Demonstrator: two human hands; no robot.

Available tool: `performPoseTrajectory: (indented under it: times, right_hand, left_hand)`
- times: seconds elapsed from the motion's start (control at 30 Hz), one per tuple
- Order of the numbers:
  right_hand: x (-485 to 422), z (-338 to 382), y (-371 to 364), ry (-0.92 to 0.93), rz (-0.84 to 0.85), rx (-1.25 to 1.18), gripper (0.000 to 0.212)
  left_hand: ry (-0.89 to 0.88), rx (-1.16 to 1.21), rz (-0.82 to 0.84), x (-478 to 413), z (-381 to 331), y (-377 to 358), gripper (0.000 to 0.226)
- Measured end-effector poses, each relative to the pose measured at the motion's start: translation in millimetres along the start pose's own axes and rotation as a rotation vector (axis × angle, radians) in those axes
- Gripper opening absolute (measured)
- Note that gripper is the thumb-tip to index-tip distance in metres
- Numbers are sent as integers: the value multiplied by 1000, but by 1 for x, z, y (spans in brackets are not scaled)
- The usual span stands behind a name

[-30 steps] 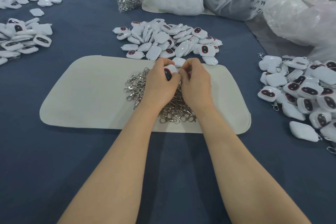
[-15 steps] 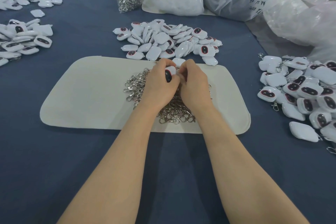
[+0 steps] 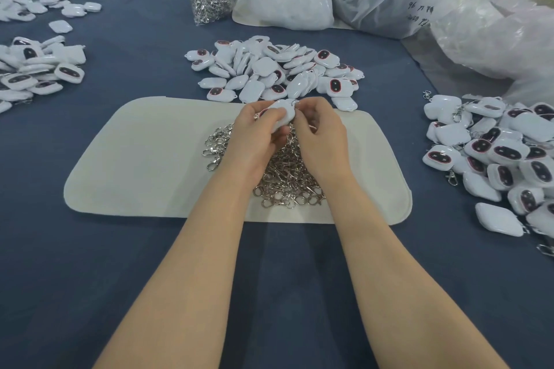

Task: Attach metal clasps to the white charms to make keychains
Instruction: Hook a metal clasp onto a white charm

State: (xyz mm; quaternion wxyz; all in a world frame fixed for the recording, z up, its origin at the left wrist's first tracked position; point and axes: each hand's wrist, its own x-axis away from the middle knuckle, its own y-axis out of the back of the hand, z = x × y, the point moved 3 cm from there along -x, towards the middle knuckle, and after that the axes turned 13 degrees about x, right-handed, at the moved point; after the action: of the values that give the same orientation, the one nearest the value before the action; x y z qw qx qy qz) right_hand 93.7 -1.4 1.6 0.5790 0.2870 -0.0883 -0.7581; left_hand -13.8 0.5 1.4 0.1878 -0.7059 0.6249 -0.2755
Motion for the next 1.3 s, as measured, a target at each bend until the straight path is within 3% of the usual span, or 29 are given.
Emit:
performPoseTrajectory:
  times: [0.3,0.47,0.53,0.63,0.77,0.87,0.97,1.13,1.3]
  right_hand:
    - [1,5,5,5,-120,-71,7]
    - [6,10,5,161,-185,112,10]
    - [5,11,4,216,-164,224,12]
    - [2,9,1,238,-76,363,15]
    - [1,5,-2,253,24,455,18]
    - [1,3,-1,224,62,419,17]
    - [3,5,-2,135,70,253,4]
    - [4,6,-4,66,26,47,10]
    - [3,8,0,83,-64,55,6]
  left_hand:
    - [94,134,27,2,0,-2,5]
    - [145,160,3,0,3,-2,6]
    - [46,78,-77,-2,1,2,10]
    - [-226,-237,-166,-5,-6,9,27]
    - [-546,-615,-55,6,-11,2,18]
    - [-614,-711,-10,9,-8,-1,18]
    - [-517,-487,-68,4,-9,1,16]
    - [-63,68,-104,-5,-1,9,10]
    - [51,226,-76,-5,1,8,10]
